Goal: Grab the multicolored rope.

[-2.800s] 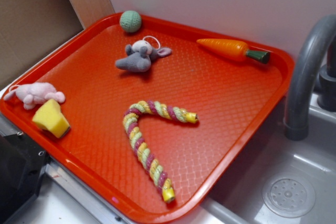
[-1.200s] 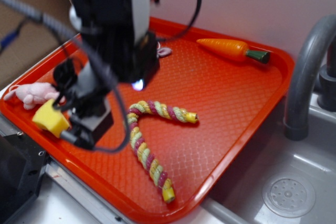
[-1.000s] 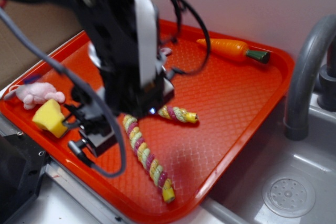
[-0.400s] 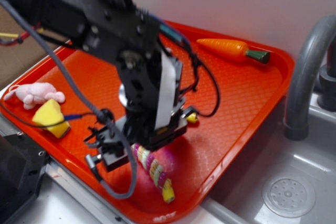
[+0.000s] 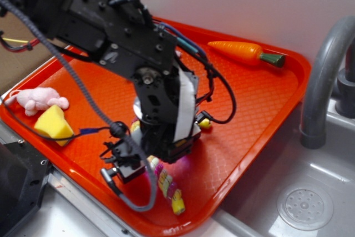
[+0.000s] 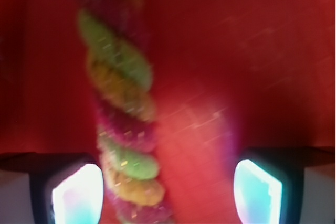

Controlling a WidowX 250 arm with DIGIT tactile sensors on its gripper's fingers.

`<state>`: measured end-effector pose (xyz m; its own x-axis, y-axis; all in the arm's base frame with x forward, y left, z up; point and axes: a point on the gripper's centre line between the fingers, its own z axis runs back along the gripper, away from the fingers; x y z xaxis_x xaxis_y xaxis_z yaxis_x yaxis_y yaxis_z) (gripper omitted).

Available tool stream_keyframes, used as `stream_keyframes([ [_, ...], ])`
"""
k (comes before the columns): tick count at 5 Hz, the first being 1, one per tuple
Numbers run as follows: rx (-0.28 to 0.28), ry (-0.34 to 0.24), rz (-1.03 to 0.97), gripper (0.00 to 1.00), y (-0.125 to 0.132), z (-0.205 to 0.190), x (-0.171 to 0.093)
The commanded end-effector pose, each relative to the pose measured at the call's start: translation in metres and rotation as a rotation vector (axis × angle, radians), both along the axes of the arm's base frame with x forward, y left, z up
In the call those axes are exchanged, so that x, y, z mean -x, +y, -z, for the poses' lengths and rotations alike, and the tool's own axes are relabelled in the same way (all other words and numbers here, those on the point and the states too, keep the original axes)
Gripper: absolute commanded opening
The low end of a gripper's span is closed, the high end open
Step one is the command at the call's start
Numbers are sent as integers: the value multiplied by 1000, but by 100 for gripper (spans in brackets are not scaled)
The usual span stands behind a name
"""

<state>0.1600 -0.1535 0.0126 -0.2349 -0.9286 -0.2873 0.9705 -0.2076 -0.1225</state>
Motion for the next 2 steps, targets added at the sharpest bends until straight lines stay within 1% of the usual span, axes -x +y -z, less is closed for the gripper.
stream_keyframes([
  [1, 109, -6, -78, 0, 19, 19, 20],
  [2, 139, -47, -96, 0, 17, 20, 22],
])
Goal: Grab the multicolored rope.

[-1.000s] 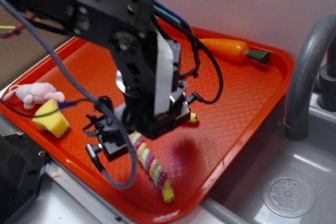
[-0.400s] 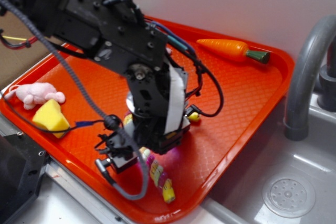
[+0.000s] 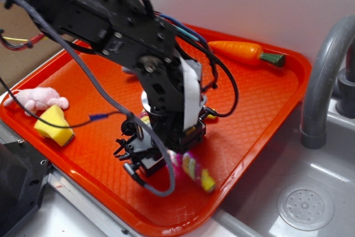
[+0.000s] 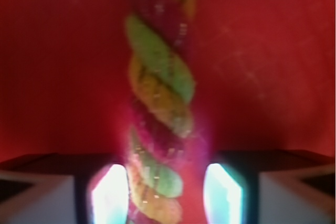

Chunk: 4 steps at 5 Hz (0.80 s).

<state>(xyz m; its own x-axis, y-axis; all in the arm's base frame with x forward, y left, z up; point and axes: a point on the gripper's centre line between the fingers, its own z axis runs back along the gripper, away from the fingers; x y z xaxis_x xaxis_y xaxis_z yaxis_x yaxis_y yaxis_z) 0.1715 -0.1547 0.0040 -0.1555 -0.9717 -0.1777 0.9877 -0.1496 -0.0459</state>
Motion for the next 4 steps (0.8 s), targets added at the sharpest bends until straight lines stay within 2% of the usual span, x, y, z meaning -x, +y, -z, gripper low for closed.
stream_keyframes([
  [1, 141, -57, -270, 0, 15, 13, 38],
  [2, 126, -86, -519, 0, 25, -4, 25],
  [3, 75, -155, -764, 0, 38, -47, -9],
  [4, 24, -165, -1011, 0, 28, -71, -23],
])
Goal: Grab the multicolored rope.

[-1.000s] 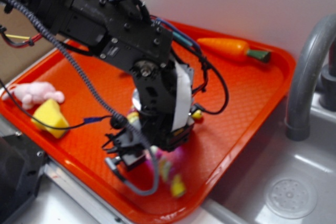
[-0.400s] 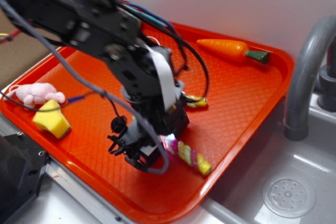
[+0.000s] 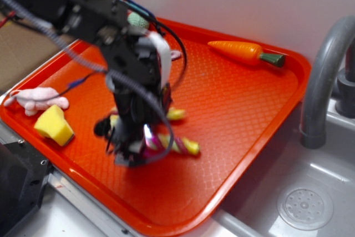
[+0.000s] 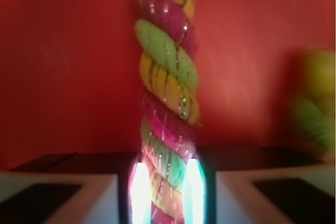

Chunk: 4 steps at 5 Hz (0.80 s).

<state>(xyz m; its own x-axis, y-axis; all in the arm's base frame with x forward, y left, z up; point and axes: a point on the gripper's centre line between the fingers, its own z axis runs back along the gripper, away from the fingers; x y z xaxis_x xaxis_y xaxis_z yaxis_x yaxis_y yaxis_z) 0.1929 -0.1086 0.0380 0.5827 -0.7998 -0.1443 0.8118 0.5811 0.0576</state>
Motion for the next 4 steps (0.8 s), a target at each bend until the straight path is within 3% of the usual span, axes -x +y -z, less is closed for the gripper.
stream_keyframes([
  [1, -13, -36, -490, 0, -17, -67, 4],
  [2, -17, -80, -740, 0, -24, -109, 8],
  [3, 34, -112, -991, 0, -28, -140, 14],
  [4, 57, -247, -1119, 0, -28, -157, 13],
])
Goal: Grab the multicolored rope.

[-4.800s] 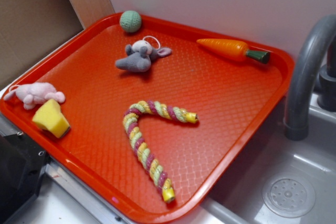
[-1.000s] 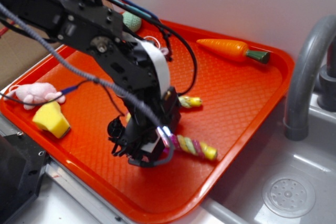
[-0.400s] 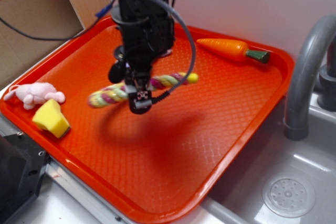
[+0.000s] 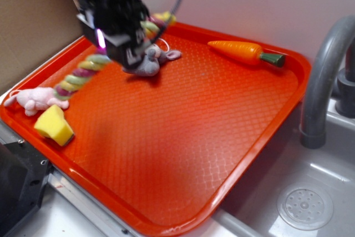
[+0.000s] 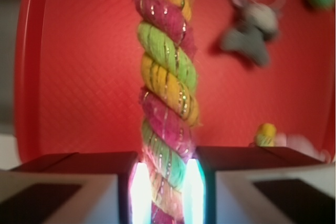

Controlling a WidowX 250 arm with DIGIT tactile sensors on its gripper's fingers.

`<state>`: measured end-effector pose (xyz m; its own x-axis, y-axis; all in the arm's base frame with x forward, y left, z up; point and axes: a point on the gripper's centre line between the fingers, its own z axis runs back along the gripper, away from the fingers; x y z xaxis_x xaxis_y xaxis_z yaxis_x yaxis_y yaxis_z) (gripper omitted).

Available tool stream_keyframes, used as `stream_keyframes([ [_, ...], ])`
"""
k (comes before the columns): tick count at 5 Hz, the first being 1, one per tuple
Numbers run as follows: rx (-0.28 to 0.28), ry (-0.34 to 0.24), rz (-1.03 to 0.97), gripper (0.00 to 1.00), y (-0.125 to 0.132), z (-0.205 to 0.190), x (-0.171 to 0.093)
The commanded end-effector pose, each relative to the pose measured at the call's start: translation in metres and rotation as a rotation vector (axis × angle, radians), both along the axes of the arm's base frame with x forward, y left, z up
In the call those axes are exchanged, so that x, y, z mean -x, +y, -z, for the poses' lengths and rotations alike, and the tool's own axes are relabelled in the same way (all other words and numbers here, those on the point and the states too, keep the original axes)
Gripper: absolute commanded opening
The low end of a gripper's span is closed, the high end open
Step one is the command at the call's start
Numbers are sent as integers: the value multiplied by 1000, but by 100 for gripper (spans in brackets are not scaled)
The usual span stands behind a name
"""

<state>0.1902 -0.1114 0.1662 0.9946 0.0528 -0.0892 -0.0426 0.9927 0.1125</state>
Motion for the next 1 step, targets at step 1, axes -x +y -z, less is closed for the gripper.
stream_keyframes([
  [1, 23, -177, -170, 0, -13, -31, 14],
])
